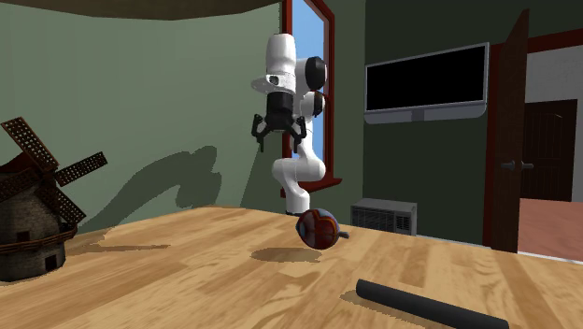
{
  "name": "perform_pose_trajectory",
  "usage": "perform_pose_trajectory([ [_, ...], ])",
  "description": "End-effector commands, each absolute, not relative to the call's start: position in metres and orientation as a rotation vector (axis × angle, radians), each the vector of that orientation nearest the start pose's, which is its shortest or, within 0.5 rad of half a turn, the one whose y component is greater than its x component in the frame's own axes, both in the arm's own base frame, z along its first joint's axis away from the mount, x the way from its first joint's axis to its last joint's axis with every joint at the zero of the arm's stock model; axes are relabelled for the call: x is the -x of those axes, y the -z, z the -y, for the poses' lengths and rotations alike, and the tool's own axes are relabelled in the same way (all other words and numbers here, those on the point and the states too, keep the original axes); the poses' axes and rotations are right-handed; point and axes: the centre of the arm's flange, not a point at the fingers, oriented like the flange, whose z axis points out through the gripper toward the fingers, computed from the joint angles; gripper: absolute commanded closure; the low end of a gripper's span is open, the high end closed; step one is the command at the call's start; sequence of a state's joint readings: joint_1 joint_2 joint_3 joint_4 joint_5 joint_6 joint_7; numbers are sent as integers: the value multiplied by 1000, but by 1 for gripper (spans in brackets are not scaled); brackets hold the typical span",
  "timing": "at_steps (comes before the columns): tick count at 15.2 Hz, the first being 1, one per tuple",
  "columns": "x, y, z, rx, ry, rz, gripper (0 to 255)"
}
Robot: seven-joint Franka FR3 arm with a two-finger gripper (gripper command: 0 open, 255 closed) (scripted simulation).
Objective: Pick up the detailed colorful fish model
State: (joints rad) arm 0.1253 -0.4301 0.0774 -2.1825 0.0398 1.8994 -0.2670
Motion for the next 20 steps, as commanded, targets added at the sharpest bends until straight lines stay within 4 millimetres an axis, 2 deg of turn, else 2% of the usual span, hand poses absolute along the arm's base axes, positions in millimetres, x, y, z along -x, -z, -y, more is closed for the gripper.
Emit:
perform_pose_trajectory([
  [1,-444,-556,-110,3019,207,824,0],
  [8,-489,-502,-173,2877,128,1211,0],
  [15,-514,-444,-245,2684,46,1572,0],
  [16,-515,-440,-250,2668,40,1598,0],
  [20,-515,-419,-250,2668,40,1598,0],
])
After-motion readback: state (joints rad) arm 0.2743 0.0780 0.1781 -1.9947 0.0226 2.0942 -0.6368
